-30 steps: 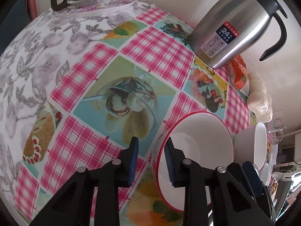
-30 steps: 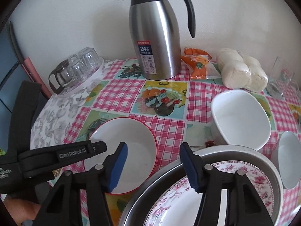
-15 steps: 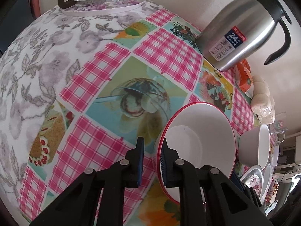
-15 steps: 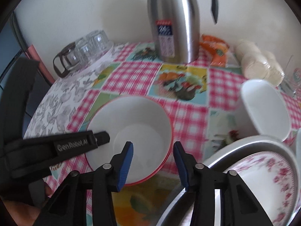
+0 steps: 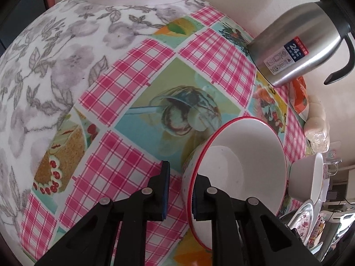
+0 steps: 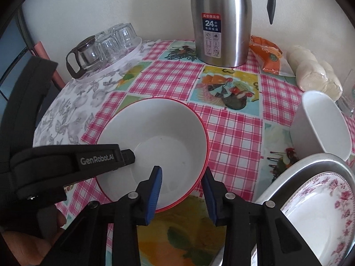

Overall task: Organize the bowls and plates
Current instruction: 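Lift the red-rimmed bowl with the right tool, tilting it on edge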

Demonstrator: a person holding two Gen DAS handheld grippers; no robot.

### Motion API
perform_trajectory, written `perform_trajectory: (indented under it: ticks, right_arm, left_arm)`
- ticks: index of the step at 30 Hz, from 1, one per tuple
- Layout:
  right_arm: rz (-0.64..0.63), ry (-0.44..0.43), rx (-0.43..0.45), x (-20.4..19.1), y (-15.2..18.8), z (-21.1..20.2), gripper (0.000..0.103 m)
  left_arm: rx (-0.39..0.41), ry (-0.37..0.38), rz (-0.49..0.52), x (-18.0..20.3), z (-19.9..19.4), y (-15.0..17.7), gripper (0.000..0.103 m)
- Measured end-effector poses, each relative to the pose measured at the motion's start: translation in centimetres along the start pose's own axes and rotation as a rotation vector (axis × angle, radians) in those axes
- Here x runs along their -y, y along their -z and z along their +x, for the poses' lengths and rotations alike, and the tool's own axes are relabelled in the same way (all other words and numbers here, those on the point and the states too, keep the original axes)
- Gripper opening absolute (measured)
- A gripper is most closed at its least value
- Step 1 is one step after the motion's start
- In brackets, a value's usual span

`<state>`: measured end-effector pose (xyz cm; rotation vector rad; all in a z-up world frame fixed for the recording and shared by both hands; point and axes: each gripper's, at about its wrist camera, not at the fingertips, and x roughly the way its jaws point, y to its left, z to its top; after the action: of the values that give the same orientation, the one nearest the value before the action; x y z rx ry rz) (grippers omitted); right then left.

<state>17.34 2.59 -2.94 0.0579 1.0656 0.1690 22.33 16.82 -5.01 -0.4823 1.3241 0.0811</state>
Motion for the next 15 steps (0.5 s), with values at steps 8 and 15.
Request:
perform_trajectory:
  ticks: [8,15]
  right_arm:
    - [0.002,-0.001,-0.002,-0.1,0.0,0.2,0.038]
    - [0.007,-0.003,-0.002,-0.1,-0.1,0.1,0.039]
  left_arm:
    - [-0.003,0.033,-0.007,0.0,0.2,0.1,0.009]
    - [-0.004,0.054,-0.037,-1.1,0.0,0.3,0.009]
